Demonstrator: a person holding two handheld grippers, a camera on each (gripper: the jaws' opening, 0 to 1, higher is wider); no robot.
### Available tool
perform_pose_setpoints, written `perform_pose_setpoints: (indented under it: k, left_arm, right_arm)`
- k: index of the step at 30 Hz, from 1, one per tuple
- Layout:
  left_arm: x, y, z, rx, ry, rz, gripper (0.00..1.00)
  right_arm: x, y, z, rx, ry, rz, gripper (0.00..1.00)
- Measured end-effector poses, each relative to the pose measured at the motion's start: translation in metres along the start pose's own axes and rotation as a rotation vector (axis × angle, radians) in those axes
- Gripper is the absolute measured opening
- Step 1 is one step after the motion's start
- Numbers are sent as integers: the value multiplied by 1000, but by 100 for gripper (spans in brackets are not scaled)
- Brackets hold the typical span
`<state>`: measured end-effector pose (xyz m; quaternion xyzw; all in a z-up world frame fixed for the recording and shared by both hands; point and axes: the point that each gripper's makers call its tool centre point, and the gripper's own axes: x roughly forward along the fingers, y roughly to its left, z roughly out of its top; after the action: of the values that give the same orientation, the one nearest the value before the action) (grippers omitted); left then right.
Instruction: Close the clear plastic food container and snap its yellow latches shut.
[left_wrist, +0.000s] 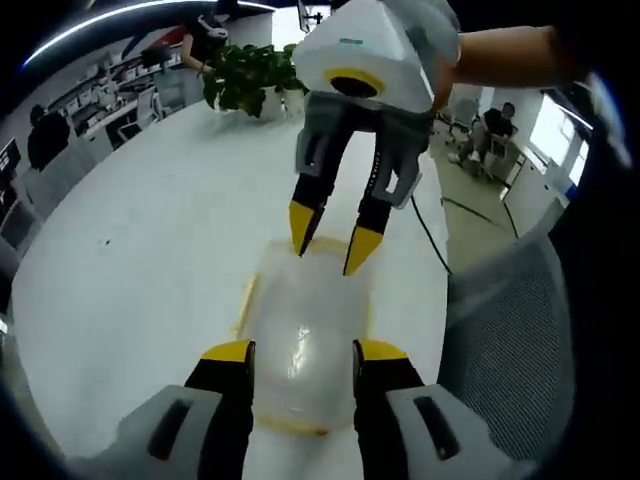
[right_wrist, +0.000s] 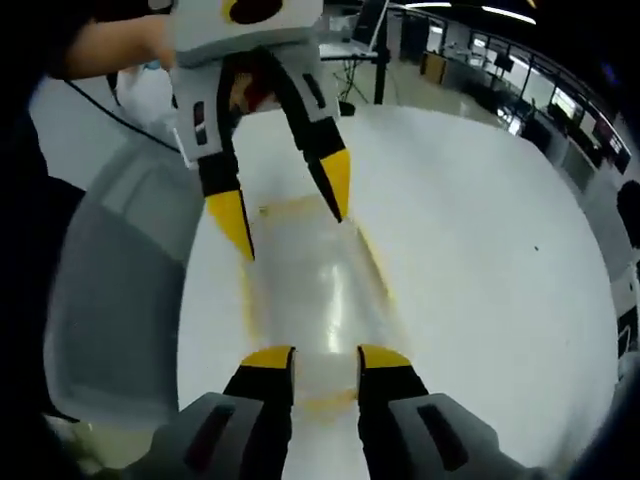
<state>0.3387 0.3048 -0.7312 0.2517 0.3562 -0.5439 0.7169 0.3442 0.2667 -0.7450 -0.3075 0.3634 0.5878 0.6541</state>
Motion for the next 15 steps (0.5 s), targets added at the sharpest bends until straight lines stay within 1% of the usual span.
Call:
perform_pose_setpoints:
  k: [2,4,6,10,15]
  left_arm:
    - [4,1,0,13,8,9,37]
    - [6,1,0,-2,11,9,37]
    - [8,0,0,-5,9,12,36]
    - [13,-3,-2,-5,16,9,35]
    - [16,-5,0,-20,5,8,32]
  right_arm:
    - [2,-4,6,1,5,-1,24]
    - [5,-5,12,-26,2,15,24]
    - [9,-5,15,-42,16,27,24]
    - [15,-5,17,-80,34,26,23]
    - [23,-8,22,-59,23,35,23]
